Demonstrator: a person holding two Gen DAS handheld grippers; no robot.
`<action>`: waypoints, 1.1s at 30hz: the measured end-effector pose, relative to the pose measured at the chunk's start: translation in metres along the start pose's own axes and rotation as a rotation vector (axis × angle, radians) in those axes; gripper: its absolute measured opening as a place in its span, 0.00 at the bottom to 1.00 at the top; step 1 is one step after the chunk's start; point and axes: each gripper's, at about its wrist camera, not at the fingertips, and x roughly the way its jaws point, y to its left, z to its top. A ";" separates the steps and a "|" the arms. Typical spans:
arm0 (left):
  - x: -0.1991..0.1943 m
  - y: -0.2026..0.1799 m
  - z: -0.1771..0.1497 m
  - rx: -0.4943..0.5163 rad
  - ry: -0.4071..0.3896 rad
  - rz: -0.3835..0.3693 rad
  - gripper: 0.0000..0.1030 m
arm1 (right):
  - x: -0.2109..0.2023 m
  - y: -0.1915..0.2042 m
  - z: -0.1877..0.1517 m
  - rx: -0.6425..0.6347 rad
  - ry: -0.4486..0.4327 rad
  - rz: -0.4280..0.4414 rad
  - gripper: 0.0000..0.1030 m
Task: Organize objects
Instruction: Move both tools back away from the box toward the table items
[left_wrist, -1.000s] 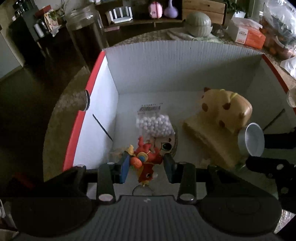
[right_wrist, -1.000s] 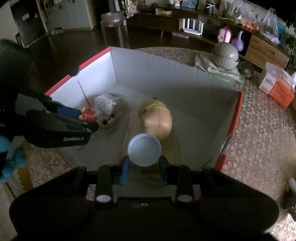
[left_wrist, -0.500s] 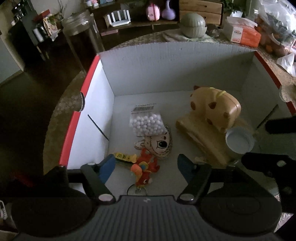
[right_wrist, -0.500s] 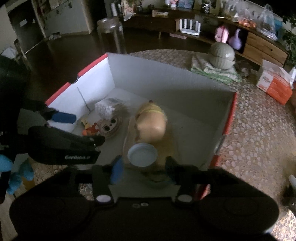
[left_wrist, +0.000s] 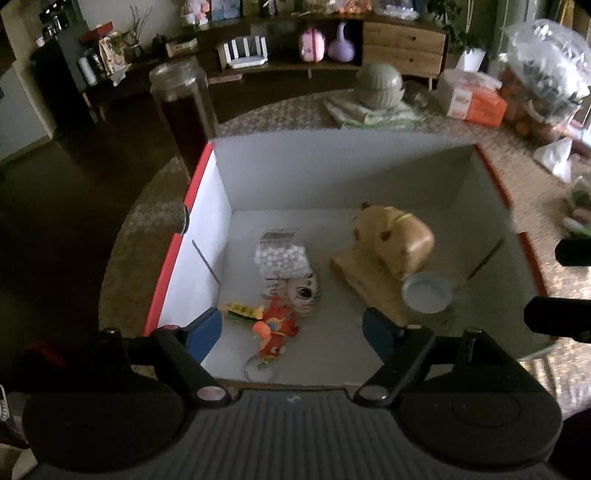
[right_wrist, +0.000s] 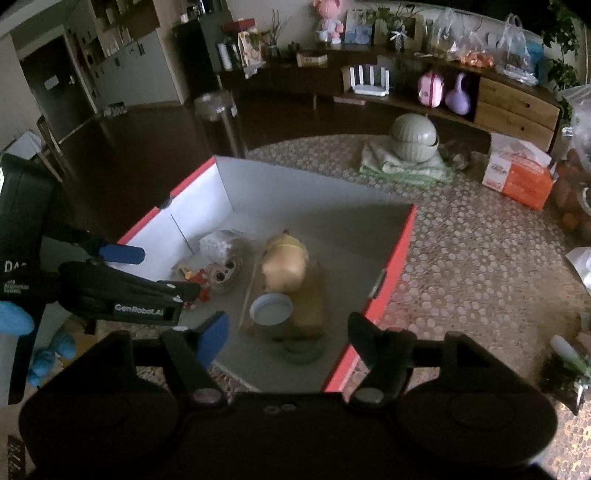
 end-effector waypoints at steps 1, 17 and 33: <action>-0.005 -0.002 0.000 -0.003 -0.007 -0.008 0.81 | -0.005 -0.002 -0.001 0.001 -0.007 0.002 0.70; -0.074 -0.059 -0.008 -0.017 -0.128 -0.127 1.00 | -0.086 -0.069 -0.046 0.080 -0.125 -0.008 1.00; -0.079 -0.181 -0.023 0.048 -0.162 -0.290 1.00 | -0.154 -0.203 -0.136 0.255 -0.135 -0.179 1.00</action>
